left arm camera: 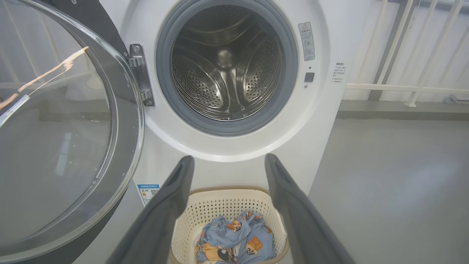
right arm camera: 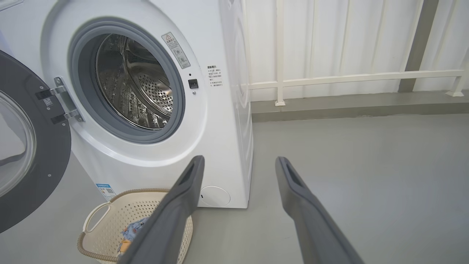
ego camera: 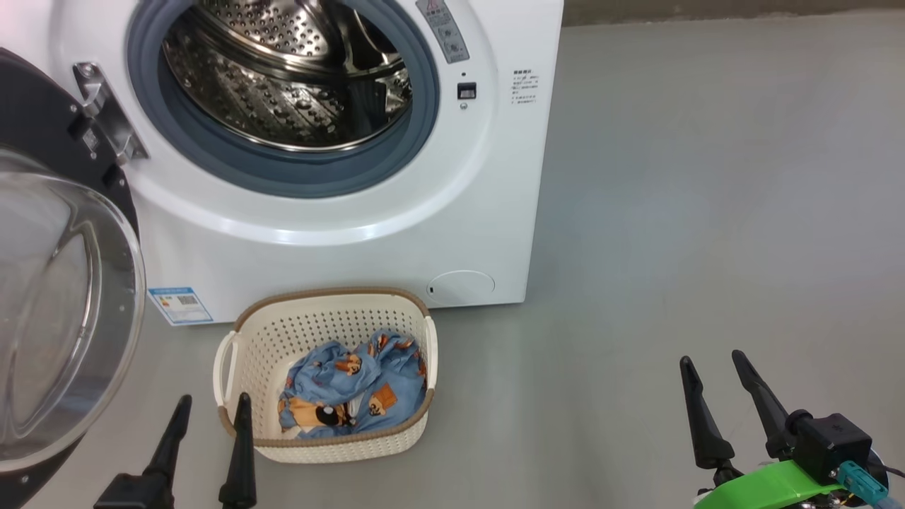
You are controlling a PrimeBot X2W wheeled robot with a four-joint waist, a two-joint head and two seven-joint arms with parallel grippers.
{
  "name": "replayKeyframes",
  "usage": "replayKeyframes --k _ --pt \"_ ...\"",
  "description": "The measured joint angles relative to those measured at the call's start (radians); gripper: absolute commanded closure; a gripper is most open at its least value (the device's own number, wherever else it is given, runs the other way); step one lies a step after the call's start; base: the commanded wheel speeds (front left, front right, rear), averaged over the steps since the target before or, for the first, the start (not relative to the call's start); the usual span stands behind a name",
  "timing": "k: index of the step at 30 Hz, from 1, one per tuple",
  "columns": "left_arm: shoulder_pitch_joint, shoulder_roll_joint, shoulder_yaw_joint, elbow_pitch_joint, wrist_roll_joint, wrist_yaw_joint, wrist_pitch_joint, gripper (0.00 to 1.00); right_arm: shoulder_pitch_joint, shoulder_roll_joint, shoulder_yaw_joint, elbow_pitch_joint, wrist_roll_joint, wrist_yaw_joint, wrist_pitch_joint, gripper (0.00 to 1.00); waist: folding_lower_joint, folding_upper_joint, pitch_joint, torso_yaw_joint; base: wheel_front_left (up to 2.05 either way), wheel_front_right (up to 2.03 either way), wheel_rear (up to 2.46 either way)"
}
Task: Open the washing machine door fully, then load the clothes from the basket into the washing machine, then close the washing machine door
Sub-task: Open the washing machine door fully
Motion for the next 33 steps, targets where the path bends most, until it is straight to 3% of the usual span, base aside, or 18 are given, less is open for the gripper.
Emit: replayKeyframes --k 33 --pt "0.036 0.004 -0.031 -0.027 -0.019 0.018 0.001 0.0 0.038 0.002 -0.003 -0.016 -0.019 0.0 0.0 0.0 0.0 0.0 -0.021 0.016 0.0 0.0 0.0"
